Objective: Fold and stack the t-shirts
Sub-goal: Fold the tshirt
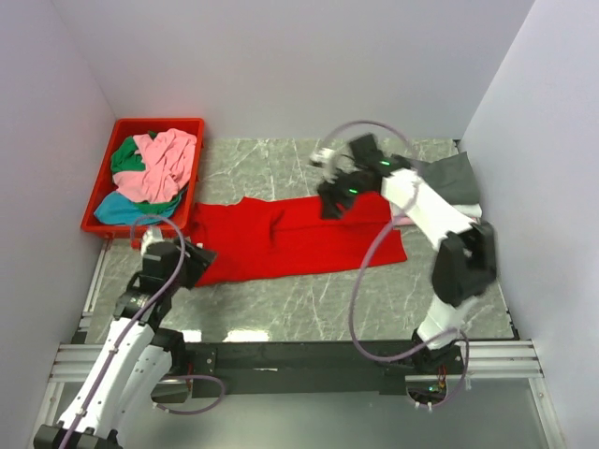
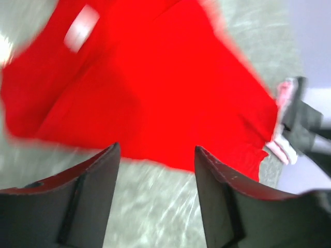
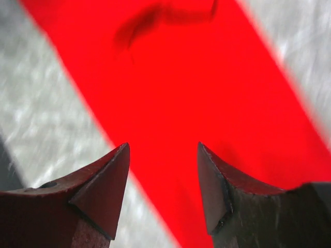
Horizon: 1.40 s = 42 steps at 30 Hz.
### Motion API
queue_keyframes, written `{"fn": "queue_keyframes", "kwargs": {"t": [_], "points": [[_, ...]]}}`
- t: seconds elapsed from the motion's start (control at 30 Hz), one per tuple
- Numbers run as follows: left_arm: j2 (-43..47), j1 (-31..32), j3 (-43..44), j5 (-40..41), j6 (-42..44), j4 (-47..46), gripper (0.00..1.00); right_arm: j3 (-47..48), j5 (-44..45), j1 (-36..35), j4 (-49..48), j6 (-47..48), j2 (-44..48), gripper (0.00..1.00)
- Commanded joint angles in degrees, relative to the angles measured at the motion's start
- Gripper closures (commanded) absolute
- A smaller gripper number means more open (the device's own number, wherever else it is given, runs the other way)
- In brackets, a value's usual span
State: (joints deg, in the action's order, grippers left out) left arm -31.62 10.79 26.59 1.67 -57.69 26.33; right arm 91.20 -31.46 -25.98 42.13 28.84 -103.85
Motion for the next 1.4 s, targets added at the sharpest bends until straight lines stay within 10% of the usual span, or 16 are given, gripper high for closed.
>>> {"fn": "queue_keyframes", "kwargs": {"t": [0.0,0.47,0.87,1.37], "points": [[0.2,-0.2,-3.0,-0.8,-17.5,4.8,0.39,-12.0,-12.5,6.7,3.8,6.3,10.0,0.38],[-18.0,0.0,-6.3,8.2,-24.7,0.2,0.4,-32.1,-14.4,30.2,9.9,19.0,21.0,0.38],[-14.4,0.1,-8.0,19.6,-30.4,7.5,0.44,-34.9,-9.8,40.1,7.6,21.9,17.5,0.38],[-10.0,-0.3,-8.2,23.6,-27.8,5.0,0.97,-35.4,-2.1,41.1,-1.3,14.2,9.7,0.43]]}}
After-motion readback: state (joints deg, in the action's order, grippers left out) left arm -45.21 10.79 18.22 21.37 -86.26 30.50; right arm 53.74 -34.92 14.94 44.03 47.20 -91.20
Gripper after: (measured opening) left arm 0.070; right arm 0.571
